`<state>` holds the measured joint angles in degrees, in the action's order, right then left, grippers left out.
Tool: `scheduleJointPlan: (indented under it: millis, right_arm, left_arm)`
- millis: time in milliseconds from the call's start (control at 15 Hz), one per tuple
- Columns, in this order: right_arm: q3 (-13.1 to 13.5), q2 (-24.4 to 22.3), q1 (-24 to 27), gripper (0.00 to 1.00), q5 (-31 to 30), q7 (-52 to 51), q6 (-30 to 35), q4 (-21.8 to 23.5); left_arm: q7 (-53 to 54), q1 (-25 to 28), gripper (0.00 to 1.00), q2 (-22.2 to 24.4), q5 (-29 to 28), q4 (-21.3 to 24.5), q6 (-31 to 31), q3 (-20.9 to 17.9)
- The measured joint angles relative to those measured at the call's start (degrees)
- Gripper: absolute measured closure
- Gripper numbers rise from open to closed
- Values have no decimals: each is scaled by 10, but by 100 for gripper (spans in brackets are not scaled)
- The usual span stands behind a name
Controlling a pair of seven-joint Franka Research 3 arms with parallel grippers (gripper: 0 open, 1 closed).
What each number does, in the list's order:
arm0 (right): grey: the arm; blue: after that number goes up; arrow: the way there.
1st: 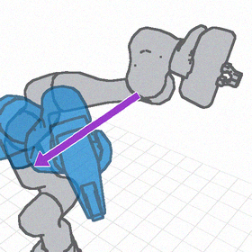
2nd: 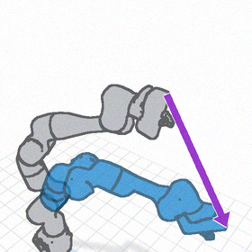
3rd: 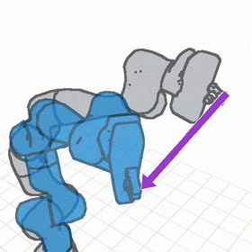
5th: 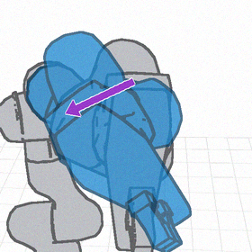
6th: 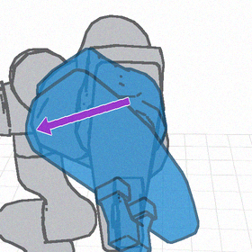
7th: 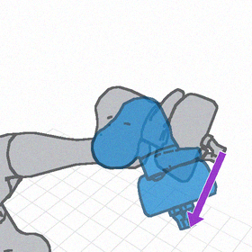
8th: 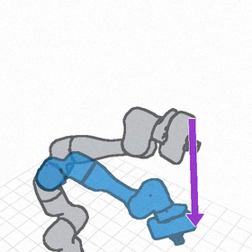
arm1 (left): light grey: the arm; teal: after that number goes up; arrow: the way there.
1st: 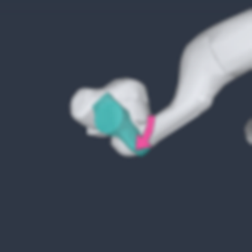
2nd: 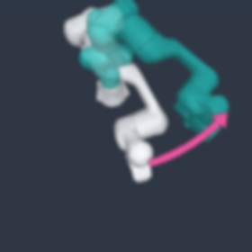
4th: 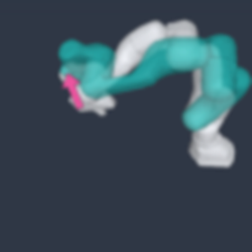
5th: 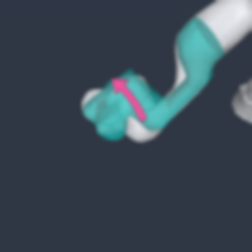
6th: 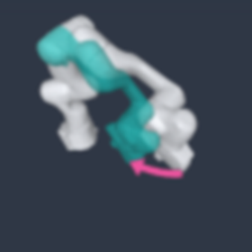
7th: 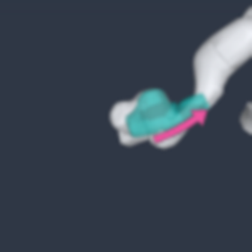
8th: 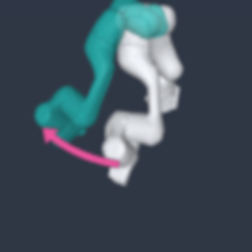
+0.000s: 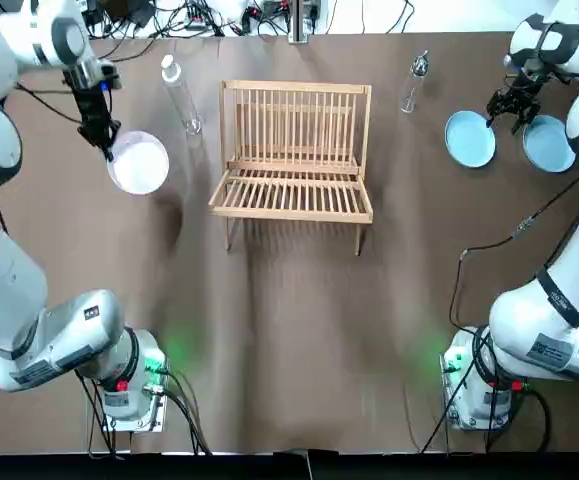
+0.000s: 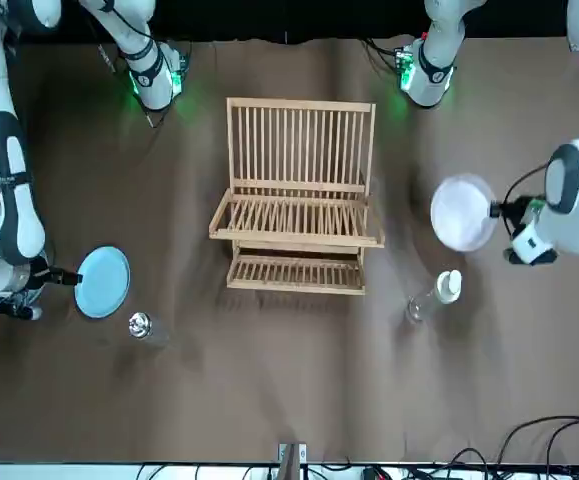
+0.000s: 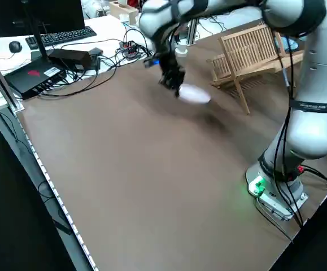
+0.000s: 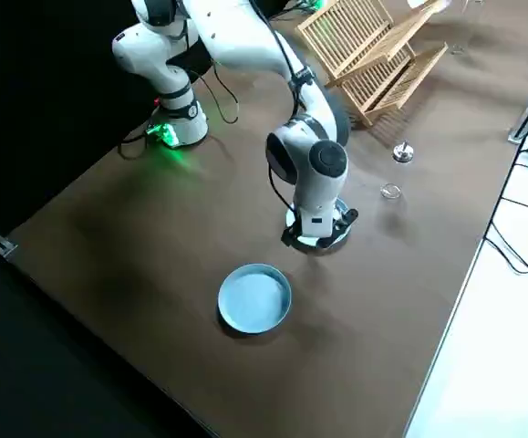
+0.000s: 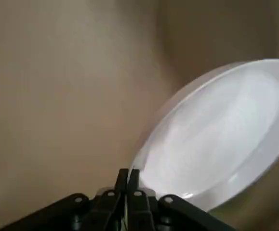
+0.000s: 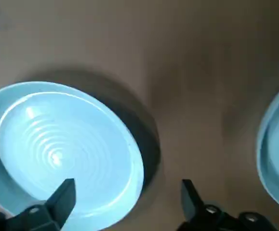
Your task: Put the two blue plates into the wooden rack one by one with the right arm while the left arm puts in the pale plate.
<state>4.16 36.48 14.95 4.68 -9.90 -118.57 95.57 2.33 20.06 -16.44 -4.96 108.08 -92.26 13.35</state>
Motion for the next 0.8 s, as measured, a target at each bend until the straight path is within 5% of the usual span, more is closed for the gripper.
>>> scheduleJointPlan:
  millis: [267, 533, 800]
  right_arm:
    - [-1, 23, 1, 11, 7, 0, -41, 0]
    - [-1, 31, 2, 52, 8, 1, -45, -1]
    - [-1, 31, 4, 90, 8, 2, -41, -1]
  left_arm:
    - [-51, 0, 96, 60, 50, -26, 173, 57]
    - [-157, -8, 96, 57, 111, -37, 259, 139]
    - [-275, -12, 96, 54, 215, -40, 271, 188]
